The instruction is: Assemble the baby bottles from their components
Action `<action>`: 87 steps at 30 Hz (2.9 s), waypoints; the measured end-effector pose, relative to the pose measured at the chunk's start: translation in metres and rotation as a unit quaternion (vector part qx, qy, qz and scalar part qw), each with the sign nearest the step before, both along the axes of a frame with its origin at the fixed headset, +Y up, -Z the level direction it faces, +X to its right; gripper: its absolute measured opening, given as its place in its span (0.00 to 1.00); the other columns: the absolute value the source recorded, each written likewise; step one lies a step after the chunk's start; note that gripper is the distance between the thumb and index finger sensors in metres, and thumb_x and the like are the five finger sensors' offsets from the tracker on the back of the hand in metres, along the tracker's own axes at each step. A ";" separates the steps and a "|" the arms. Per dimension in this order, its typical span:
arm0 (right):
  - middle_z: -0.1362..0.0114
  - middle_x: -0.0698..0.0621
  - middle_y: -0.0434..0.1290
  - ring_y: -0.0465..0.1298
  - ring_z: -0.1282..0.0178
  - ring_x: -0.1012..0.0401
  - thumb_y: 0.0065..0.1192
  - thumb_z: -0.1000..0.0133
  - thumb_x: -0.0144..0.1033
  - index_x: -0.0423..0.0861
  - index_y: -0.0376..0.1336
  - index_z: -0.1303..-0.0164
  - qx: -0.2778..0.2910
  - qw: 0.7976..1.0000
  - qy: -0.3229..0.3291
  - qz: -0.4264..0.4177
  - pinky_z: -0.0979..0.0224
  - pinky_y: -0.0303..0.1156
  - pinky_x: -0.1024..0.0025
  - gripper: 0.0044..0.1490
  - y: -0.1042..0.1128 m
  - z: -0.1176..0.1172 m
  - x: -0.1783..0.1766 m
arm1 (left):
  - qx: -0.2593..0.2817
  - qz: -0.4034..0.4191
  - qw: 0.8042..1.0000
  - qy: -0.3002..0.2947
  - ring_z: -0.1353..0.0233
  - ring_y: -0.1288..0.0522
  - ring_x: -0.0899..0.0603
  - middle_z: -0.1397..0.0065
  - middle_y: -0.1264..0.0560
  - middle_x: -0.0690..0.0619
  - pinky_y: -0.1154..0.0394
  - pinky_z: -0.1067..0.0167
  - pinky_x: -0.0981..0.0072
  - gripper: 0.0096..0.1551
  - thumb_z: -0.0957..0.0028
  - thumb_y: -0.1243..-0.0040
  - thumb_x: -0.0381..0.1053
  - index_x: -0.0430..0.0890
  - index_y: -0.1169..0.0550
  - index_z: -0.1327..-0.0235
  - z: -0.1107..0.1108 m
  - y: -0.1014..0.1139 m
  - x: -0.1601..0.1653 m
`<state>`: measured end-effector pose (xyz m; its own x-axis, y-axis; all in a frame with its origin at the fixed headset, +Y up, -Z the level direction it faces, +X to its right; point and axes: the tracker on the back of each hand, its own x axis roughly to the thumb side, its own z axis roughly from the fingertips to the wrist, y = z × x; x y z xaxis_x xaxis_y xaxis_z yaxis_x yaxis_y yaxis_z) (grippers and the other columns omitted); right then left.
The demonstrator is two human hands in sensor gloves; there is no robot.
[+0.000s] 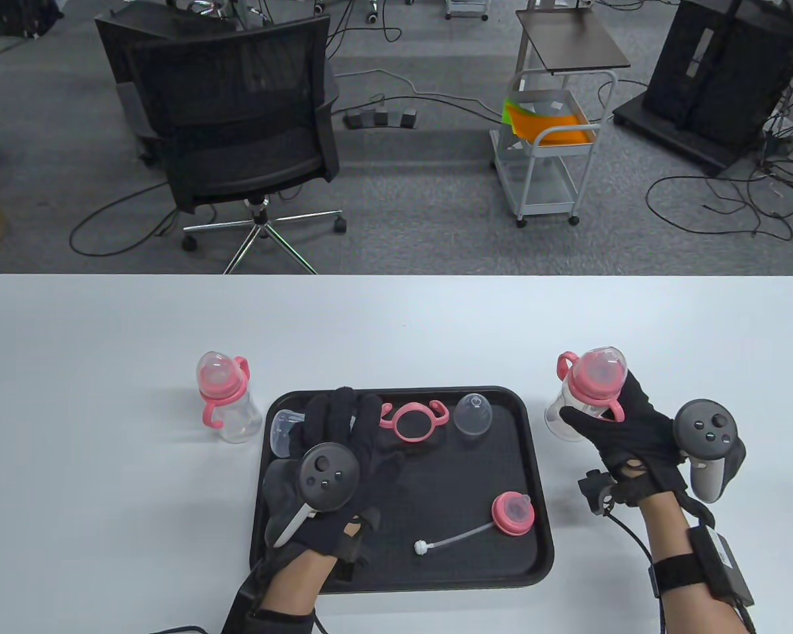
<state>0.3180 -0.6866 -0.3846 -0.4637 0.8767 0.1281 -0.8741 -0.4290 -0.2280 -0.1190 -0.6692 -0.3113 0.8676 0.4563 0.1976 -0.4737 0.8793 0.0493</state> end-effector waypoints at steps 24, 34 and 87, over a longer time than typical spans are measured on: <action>0.22 0.52 0.64 0.70 0.21 0.47 0.93 0.66 0.45 0.55 0.53 0.23 -0.111 0.993 -0.024 0.016 0.24 0.70 0.41 0.65 -0.046 -0.077 -0.003 | -0.026 -0.037 0.999 0.006 0.15 0.65 0.32 0.12 0.61 0.49 0.63 0.24 0.24 0.57 0.46 0.32 0.69 0.56 0.51 0.15 0.001 -0.016 -0.007; 0.20 0.55 0.62 0.67 0.20 0.46 0.90 0.64 0.45 0.58 0.49 0.22 -0.131 0.991 -0.030 -0.003 0.23 0.67 0.38 0.65 -0.063 -0.073 0.007 | -0.030 -0.032 0.999 0.005 0.16 0.65 0.31 0.12 0.61 0.49 0.62 0.24 0.24 0.59 0.46 0.33 0.69 0.55 0.55 0.16 0.002 -0.015 -0.010; 0.18 0.39 0.53 0.66 0.22 0.39 0.69 0.55 0.62 0.49 0.43 0.18 0.112 0.975 0.076 0.176 0.25 0.67 0.37 0.63 0.019 0.075 -0.065 | -0.177 -0.245 0.947 0.109 0.12 0.62 0.36 0.12 0.58 0.59 0.64 0.24 0.24 0.64 0.50 0.20 0.59 0.60 0.55 0.18 -0.055 -0.067 -0.037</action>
